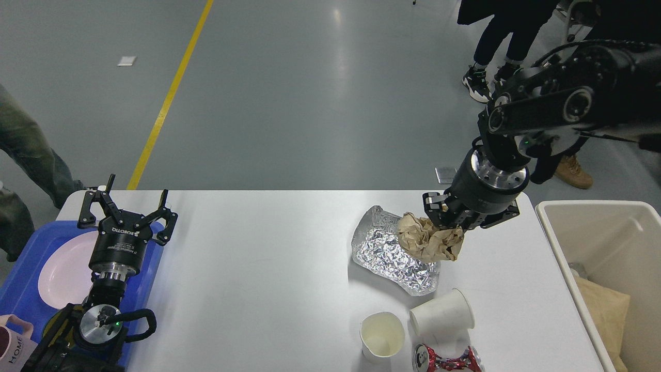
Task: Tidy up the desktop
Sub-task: 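Carry the paper scraps to the white bin and release them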
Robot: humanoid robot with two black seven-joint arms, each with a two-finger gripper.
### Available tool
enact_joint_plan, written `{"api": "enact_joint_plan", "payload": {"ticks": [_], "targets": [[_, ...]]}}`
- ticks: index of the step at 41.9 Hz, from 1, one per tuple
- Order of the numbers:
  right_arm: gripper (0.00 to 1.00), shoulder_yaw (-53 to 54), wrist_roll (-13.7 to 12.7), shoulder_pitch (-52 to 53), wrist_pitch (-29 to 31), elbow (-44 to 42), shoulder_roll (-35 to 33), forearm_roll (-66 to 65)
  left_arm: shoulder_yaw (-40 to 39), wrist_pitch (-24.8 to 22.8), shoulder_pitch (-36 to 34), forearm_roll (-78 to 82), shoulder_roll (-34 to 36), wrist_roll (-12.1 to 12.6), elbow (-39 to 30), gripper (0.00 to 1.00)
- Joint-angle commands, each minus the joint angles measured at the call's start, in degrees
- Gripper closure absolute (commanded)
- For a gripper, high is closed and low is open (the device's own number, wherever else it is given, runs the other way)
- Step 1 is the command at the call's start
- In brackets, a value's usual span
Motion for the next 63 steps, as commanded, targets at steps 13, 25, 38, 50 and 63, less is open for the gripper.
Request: {"api": "enact_joint_plan", "payload": {"ticks": [13, 25, 38, 50, 63], "targets": [[1.0, -6.1, 0.1, 5.9, -0.6, 6.5, -4.3, -1.5, 0.0, 0.0, 0.1, 0.0, 0.0, 0.0, 0.0, 0.03], [1.0, -14.0, 0.1, -3.1, -3.5, -2.2, -20.1, -4.2, 0.0, 0.0, 0.1, 0.0, 0.0, 0.0, 0.0, 0.03], [1.0, 1.4, 0.1, -42.0, -8.6, -34.9, -32.8, -6.9, 0.0, 0.0, 0.1, 0.0, 0.0, 0.0, 0.0, 0.03], [1.0, 18.5, 0.1, -71.3, -21.5, -55.9, -27.1, -6.9, 0.0, 0.0, 0.1, 0.0, 0.0, 0.0, 0.0, 0.03], [1.0, 21.4, 0.2, -89.4, -33.7, -75.6, -14.0, -6.1, 0.0, 0.0, 0.1, 0.0, 0.0, 0.0, 0.0, 0.03]]}}
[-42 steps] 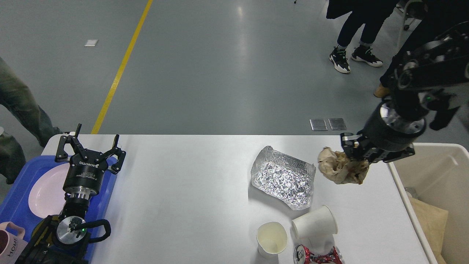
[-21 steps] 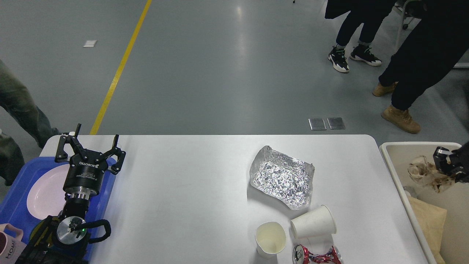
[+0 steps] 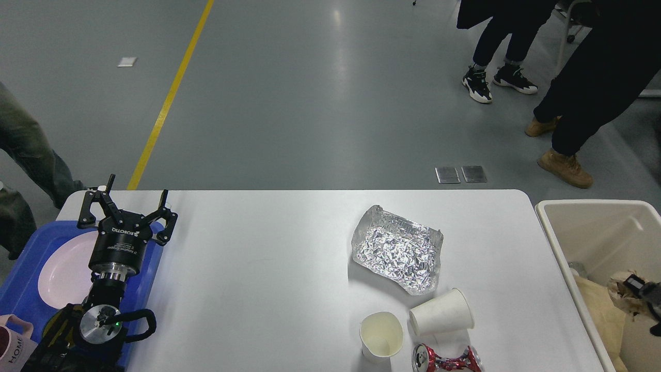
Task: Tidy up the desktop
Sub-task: 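Carry the paper scraps to the white bin and release them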
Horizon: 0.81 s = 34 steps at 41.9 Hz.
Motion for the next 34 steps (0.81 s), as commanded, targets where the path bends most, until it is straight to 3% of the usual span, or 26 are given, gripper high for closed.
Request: {"api": "enact_joint_plan", "payload": {"ticks": [1, 5, 25, 26, 27, 28, 29, 31, 34], "targets": [[1.0, 0.8, 0.0, -5.0, -3.3, -5.9, 4.7, 0.2, 0.0, 0.0, 0.0, 0.0, 0.0, 0.0, 0.0, 0.03], [1.0, 0.8, 0.0, -7.1, -5.6, -6.9, 5.9, 0.1, 0.0, 0.0, 0.0, 0.0, 0.0, 0.0, 0.0, 0.03], [1.0, 0.8, 0.0, -8.2, -6.2, -6.9, 7.1, 0.1, 0.0, 0.0, 0.0, 0.0, 0.0, 0.0, 0.0, 0.03], [0.97, 0.6, 0.0, -8.2, -6.3, -6.9, 7.1, 0.1, 0.0, 0.0, 0.0, 0.0, 0.0, 0.0, 0.0, 0.03], [0.82, 0.5, 0.0, -8.3, -6.4, -6.9, 7.1, 0.1, 0.0, 0.0, 0.0, 0.0, 0.0, 0.0, 0.0, 0.03], [0.48, 0.5, 0.0, -8.2, -7.3, -6.9, 6.9, 0.1, 0.0, 0.0, 0.0, 0.0, 0.0, 0.0, 0.0, 0.03], [0.23, 0.3, 0.0, -8.1, -9.0, -6.9, 6.9, 0.1, 0.0, 0.0, 0.0, 0.0, 0.0, 0.0, 0.0, 0.03], [0.03, 0.2, 0.0, -8.1, -11.0, -6.8, 7.0, 0.1, 0.0, 0.0, 0.0, 0.0, 0.0, 0.0, 0.0, 0.03], [0.0, 0.2, 0.0, -8.2, -12.7, -6.7, 7.0, 0.1, 0.0, 0.0, 0.0, 0.0, 0.0, 0.0, 0.0, 0.03]]}}
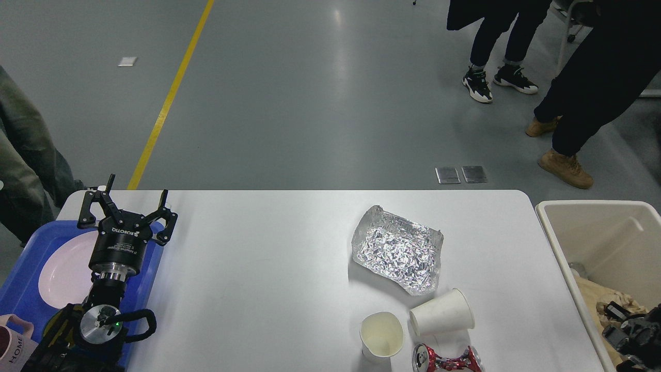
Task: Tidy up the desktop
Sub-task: 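Carry the paper scraps to the white bin and release them, then raise the right gripper out of the bin and move over the foil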
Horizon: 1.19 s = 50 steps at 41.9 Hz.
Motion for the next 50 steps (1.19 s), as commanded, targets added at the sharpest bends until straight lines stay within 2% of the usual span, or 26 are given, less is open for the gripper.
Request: {"api": "enact_joint_plan", "payload": {"ticks": [1, 20, 28, 31, 37, 41, 50], "targets": [[0.0, -0.1, 0.0, -0.1, -2.7, 0.2, 0.0, 0.0, 0.0, 0.0, 0.0, 0.0, 0.0, 0.0, 0.0, 0.03], [0.0, 0.1, 0.1, 2.6, -2.3, 2.4, -1.0, -0.1, 0.0, 0.0, 0.0, 0.0, 0.0, 0.0, 0.0, 0.03], [0.0, -0.8, 0.1, 10.5, -1.0, 10.3, -6.9, -0.9, 0.0, 0.0, 0.0, 0.0, 0.0, 0.0, 0.0, 0.03], [0.0, -3.1, 0.1, 15.6, -0.3, 13.9, -8.0, -1.1, 0.0, 0.0, -0.1, 0.0, 0.0, 0.0, 0.0, 0.03], [0.0, -12.3, 0.1, 28.0, 5.1, 21.3, -9.5, -1.0, 0.0, 0.0, -0.1, 0.0, 0.0, 0.0, 0.0, 0.03], [0.0, -19.9, 0.0, 42.3, 9.9, 30.7, -9.2, -1.0, 0.0, 0.0, -0.1, 0.0, 0.0, 0.0, 0.0, 0.03], [0.0, -27.8, -0.2, 62.1, 15.5, 46.9, -6.5, -1.1, 0.0, 0.0, -0.1, 0.0, 0.0, 0.0, 0.0, 0.03]]}}
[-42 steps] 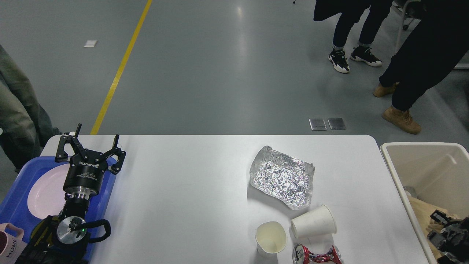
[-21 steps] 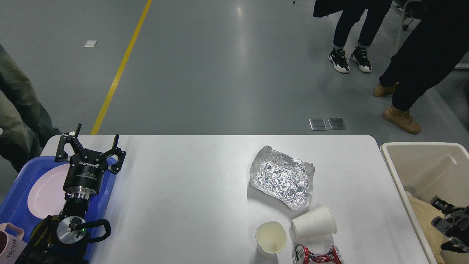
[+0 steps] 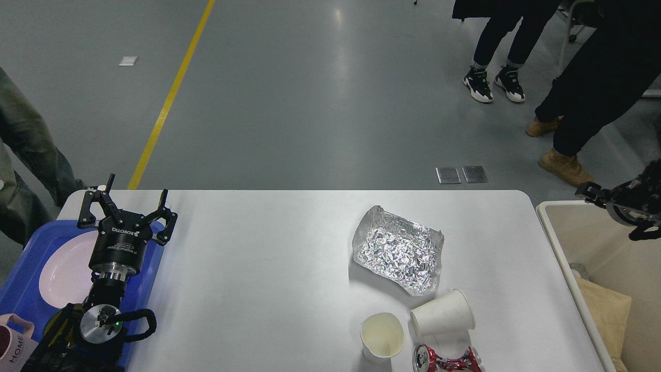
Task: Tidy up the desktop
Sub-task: 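Raise the right gripper out of the bin and move over the foil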
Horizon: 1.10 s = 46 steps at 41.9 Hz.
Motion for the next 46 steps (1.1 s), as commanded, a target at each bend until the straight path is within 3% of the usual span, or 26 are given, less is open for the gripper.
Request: {"api": "enact_joint_plan", "payload": {"ticks": [1, 5, 8, 14, 18, 30, 46], "targets": [[0.0, -4.3, -0.4, 15.0, 5.5, 11.5, 2.5, -0.1, 0.0, 0.0, 0.0, 0.0, 0.0, 0.0, 0.0, 0.03], [0.0, -6.3, -0.6, 24.4, 12.0, 16.4, 5.1, 0.0, 0.0, 0.0, 0.1, 0.0, 0.0, 0.0, 0.0, 0.03], [0.0, -7.0, -0.6, 32.7, 20.6, 20.1, 8.5, 0.1, 0.0, 0.0, 0.1, 0.0, 0.0, 0.0, 0.0, 0.03], [0.0, -6.3, -0.6, 45.3, 32.6, 25.7, 11.4, 0.8, 0.0, 0.0, 0.1, 0.0, 0.0, 0.0, 0.0, 0.03], [0.0, -6.1, -0.5, 51.3, 36.5, 29.7, 13.0, 0.9, 0.0, 0.0, 0.1, 0.0, 0.0, 0.0, 0.0, 0.03], [0.0, 1.4, -0.6, 64.1, 42.4, 44.3, 17.3, 1.0, 0.0, 0.0, 0.1, 0.0, 0.0, 0.0, 0.0, 0.03], [0.0, 1.9, -0.5, 63.2, 42.3, 45.1, 18.0, 1.0, 0.0, 0.0, 0.1, 0.0, 0.0, 0.0, 0.0, 0.03]]}}
